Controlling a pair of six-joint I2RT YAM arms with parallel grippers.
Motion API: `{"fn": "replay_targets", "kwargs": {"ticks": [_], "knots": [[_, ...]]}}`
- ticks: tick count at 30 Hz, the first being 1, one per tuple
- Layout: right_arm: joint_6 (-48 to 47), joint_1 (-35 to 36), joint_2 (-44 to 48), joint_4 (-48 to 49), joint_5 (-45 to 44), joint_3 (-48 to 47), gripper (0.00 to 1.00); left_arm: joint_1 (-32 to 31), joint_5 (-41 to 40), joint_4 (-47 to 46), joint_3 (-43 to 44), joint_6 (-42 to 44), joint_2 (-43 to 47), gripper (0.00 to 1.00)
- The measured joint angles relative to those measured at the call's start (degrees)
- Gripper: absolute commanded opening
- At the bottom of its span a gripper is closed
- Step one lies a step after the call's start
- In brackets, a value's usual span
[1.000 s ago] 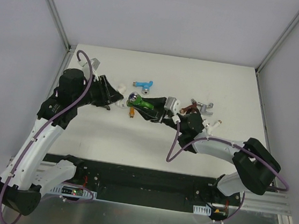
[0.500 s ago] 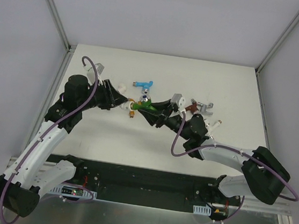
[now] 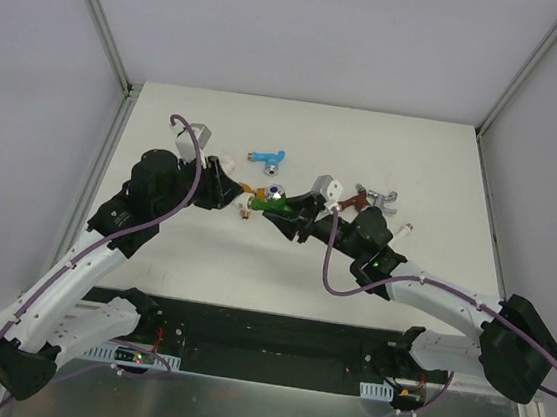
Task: Install the water faucets
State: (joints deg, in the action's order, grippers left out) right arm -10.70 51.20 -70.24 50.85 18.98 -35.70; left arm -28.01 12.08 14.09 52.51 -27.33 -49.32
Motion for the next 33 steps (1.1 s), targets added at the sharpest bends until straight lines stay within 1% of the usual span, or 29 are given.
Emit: {"fn": "replay_targets", "kwargs": {"ticks": [3, 6, 11, 14, 17, 20, 27, 30, 33], "knots": [[-0.7, 0.0, 0.5, -3.2, 0.0, -0.1, 0.0, -2.2, -3.7, 0.0, 0.0, 2.2, -0.1, 0.0], [-0.8, 0.0, 0.5, -4.9, -0.1, -0.1, 0.0, -2.8, -5.0, 0.3, 0.0, 3.2, -0.4, 0.0], [0.9, 0.1, 0.3, -4.1, -1.1, 0.0, 0.0, -3.4, -6.1, 0.0, 0.0, 3.2, -0.6, 0.0], [3.7, 0.5, -0.3, -2.1, -3.2, 0.2, 0.0, -3.6, -7.1, -0.7, 0.0, 3.1, -0.6, 0.0], [8.3, 1.4, -1.3, 0.7, -7.0, 0.8, 0.0, -3.9, -8.5, -2.4, -0.9, 3.3, -0.3, 0.0], [13.7, 2.8, -2.4, 2.8, -12.4, 1.0, 0.0, -5.0, -10.3, -5.0, -3.7, 3.5, 0.7, 0.0], [25.6, 6.6, -4.2, 3.4, -26.1, 1.0, 0.0, -10.1, -11.3, -11.2, -10.3, 5.1, 2.4, 0.0], [29.2, 7.6, -4.8, 4.2, -30.2, 1.6, 0.0, -11.1, -12.0, -13.9, -12.3, 5.3, 3.1, 0.0], [30.6, 8.0, -5.4, 6.3, -32.5, 3.3, 0.0, -11.3, -15.2, -15.2, -13.2, 4.8, 4.1, 0.0]]}}
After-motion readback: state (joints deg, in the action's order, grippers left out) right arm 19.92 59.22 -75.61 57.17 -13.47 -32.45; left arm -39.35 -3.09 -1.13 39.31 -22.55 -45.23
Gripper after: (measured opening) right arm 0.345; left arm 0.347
